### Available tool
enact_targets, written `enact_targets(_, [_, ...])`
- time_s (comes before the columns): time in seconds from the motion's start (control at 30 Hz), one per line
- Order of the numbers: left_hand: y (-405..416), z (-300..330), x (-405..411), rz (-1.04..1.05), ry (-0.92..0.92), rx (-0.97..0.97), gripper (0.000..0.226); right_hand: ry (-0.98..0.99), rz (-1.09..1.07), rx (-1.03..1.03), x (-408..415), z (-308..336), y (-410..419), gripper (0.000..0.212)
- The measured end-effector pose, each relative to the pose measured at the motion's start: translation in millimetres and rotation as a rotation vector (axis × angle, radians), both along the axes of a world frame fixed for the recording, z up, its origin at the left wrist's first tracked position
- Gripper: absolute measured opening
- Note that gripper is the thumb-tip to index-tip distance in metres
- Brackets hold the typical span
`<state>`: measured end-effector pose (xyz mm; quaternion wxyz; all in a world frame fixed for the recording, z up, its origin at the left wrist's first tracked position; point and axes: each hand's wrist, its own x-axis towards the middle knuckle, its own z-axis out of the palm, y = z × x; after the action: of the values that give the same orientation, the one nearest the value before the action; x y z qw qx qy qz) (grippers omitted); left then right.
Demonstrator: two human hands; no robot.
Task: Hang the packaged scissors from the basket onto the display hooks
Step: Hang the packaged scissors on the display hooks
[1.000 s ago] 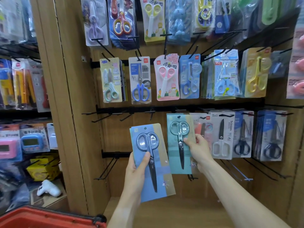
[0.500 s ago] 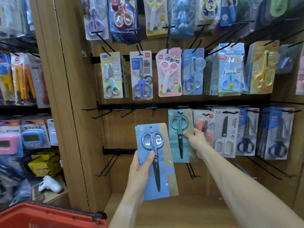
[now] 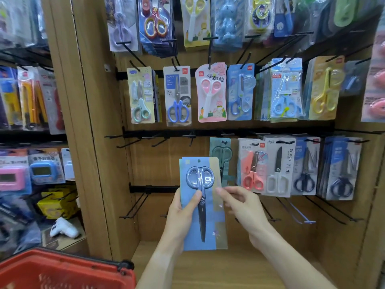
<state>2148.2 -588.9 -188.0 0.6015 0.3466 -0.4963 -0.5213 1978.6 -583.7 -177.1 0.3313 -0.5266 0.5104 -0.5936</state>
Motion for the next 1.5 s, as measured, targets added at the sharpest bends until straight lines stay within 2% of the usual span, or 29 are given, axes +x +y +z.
enact_targets(0.27, [7.2, 4.9, -7.4, -0.018, 0.011, -0.003, 0.026, -0.155, 0.053, -0.075, 3.1, -9.4, 3.9, 0.015])
enact_targets(0.47, [5.7, 3.4, 4.0, 0.089, -0.036, -0.034, 0.023, -0.261, -0.028, -0.086, -5.8, 0.6, -4.5, 0.011])
enact_targets(0.73, [2.6, 2.5, 21.4, 0.196, -0.031, -0.008, 0.022, -0.255, -0.137, -0.122, -19.4, 30.6, -35.3, 0.009])
enact_targets(1.07, [5.2, 3.9, 19.9, 0.142, -0.042, 0.006, 0.024, -0.195, -0.216, 0.043, -19.8, 29.9, -81.0, 0.007])
enact_targets(1.17, [4.8, 4.4, 19.8, 0.12, -0.041, 0.01, 0.024, -0.217, -0.214, 0.126, -20.9, 35.8, -95.1, 0.025])
enact_targets(1.27, [5.4, 5.8, 21.2, 0.096, -0.016, 0.025, 0.023, -0.366, -0.259, 0.208, -23.5, 37.2, -99.3, 0.048])
enact_targets(1.37, [4.3, 5.9, 24.0, 0.071, -0.004, 0.068, 0.024, -0.413, -0.299, 0.247, -25.0, 30.7, -97.7, 0.033])
enact_targets(1.5, [2.2, 4.8, 23.3, 0.086, -0.029, 0.115, 0.025, -0.169, -0.448, 0.242, -16.8, 20.5, -74.2, 0.035])
